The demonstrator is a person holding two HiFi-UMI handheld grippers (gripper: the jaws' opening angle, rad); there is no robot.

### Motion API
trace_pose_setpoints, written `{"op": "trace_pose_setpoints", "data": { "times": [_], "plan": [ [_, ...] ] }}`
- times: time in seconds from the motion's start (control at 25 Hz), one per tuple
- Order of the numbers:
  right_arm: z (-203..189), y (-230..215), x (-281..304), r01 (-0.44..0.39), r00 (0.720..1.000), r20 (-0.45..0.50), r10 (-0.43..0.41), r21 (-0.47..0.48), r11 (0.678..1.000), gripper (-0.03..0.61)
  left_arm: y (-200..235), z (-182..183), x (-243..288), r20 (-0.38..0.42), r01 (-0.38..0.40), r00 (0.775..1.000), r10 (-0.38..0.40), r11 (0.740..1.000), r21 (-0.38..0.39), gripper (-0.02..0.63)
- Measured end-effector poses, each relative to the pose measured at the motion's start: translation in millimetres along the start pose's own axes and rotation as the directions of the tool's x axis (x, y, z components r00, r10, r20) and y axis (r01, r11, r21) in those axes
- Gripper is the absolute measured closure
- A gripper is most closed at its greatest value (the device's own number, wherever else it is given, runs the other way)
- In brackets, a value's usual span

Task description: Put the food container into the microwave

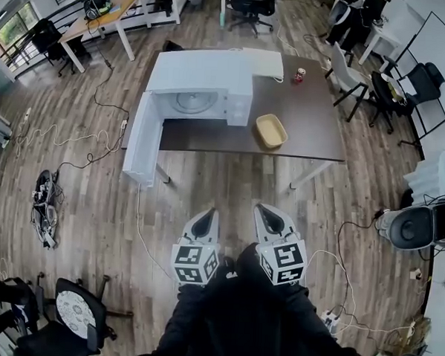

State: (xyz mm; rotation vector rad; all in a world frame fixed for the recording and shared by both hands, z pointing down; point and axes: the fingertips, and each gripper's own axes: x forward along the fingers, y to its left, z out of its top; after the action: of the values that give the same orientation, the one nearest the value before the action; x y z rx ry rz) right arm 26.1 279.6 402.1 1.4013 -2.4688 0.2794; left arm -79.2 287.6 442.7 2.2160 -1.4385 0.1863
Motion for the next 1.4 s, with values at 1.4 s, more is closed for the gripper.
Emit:
{"op": "trace_pose_setpoints", "data": {
  "times": [1.4],
  "plan": [
    [4.0,-294.5,241.4,0.034,0.992,-0.129,-0.019,0.120,0.992,0.555,20.0,75.2,357.9,-0.116,-0.024,0.993,0.025,1.000,0.016,0.580]
  ]
}}
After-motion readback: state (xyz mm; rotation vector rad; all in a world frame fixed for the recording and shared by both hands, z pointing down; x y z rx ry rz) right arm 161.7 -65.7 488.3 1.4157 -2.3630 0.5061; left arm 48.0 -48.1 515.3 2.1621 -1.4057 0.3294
